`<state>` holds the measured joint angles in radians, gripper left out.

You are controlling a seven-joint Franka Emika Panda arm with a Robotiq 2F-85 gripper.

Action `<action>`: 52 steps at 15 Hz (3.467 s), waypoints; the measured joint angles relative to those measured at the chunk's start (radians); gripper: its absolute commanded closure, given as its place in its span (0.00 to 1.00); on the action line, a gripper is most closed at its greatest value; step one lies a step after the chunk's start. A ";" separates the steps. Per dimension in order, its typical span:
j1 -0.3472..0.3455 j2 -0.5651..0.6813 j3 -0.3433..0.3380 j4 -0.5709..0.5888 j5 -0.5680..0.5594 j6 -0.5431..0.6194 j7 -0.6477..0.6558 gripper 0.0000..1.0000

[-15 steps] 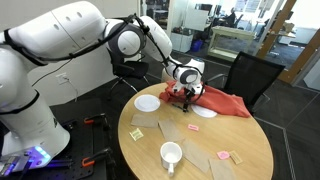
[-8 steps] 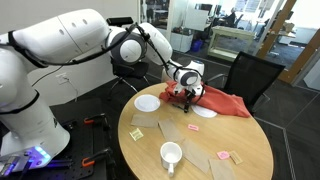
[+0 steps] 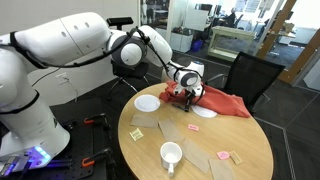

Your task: Put the marker in the mug

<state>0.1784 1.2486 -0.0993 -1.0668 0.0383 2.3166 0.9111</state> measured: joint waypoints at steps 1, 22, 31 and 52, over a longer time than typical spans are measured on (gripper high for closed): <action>0.000 0.001 0.000 0.002 0.000 0.000 0.000 1.00; -0.009 -0.445 -0.089 -0.507 -0.020 -0.004 0.125 0.96; 0.021 -0.589 -0.133 -0.677 -0.155 -0.177 0.293 0.83; 0.071 -0.591 -0.206 -0.680 -0.536 -0.285 1.198 0.96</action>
<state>0.2491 0.6573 -0.3057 -1.7471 -0.4982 2.0312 2.1095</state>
